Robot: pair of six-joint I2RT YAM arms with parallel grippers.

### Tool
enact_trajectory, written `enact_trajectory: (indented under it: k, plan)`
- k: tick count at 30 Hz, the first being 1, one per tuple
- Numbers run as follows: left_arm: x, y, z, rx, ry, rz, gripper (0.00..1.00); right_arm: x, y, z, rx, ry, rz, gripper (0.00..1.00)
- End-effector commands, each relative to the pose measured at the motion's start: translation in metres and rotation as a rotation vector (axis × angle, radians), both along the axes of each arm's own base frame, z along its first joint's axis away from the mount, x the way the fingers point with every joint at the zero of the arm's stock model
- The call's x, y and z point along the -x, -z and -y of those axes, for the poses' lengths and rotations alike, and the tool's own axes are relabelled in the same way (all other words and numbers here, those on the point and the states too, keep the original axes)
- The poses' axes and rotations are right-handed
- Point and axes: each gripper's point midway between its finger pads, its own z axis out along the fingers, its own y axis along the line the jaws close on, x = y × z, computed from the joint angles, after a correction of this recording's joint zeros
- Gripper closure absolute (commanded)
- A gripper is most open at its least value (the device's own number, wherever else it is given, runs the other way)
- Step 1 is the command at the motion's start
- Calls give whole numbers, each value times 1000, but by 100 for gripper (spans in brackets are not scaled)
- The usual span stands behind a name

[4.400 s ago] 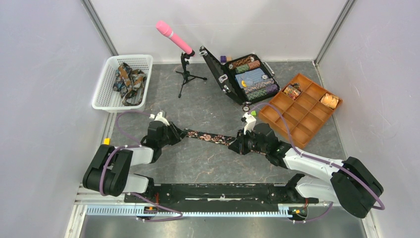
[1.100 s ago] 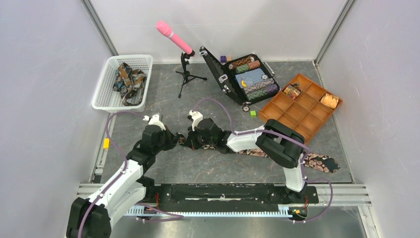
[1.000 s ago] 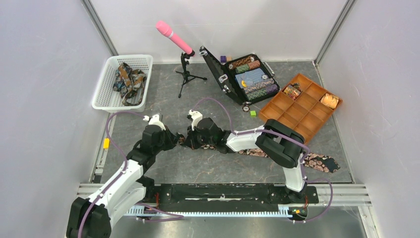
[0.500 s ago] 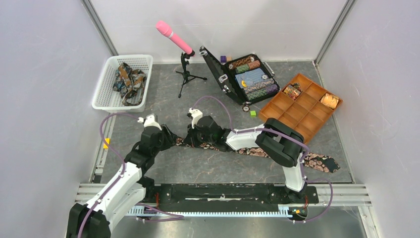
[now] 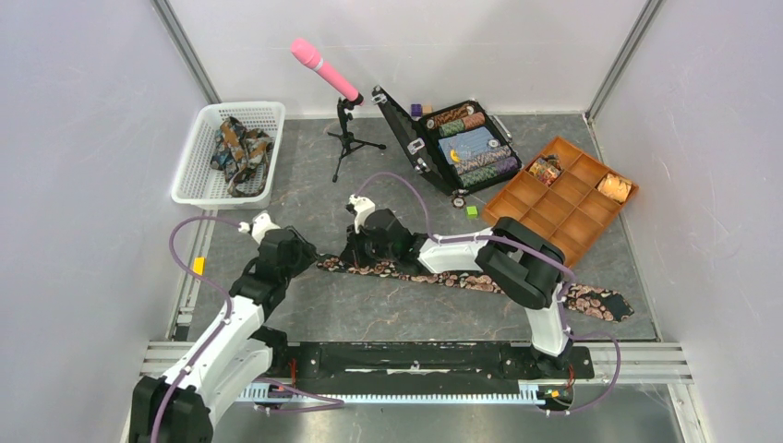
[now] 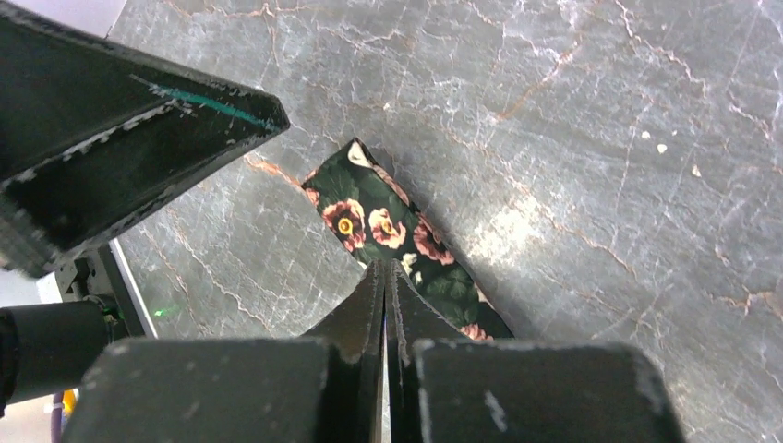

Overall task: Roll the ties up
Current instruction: Roll the tie at the center of the board.

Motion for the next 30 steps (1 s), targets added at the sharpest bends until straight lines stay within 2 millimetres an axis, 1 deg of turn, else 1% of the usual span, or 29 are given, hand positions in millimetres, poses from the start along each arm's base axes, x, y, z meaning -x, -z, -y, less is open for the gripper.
enact_trajectory:
  k: [1, 2, 4, 6, 8, 9, 16, 19, 25, 30]
  plan:
    - [-13, -7, -20, 50, -158, 8, 46, -7, -11, -15, -36, -10, 10, 100]
    - [-13, -3, -23, 54, -170, 0, 50, -8, -11, -16, -37, -10, 5, 100]
    - [-14, 4, -29, 59, -187, -22, 62, -8, -10, -18, -34, -12, -1, 100]
    - [-13, 13, -34, 66, -198, -52, 72, -9, -5, -19, -27, -10, -12, 100]
    - [-13, 20, -33, 85, -186, -74, 80, -7, -2, -20, -24, -12, -22, 100]
    - [-15, 23, -29, 105, -168, -75, 82, -7, 0, -21, -23, -12, -25, 100]
    - [-25, 35, -2, 222, -62, -99, 89, -7, 8, -19, -8, -12, -33, 100]
    - [-21, 41, 8, 245, -10, -129, 94, -6, 9, -20, -10, -18, -37, 100]
    - [-9, 50, 10, 253, 3, -148, 95, -6, 13, -20, -4, -21, -41, 100]
    - [-8, 47, 11, 257, 9, -134, 95, -5, 20, -21, 5, -26, -56, 100]
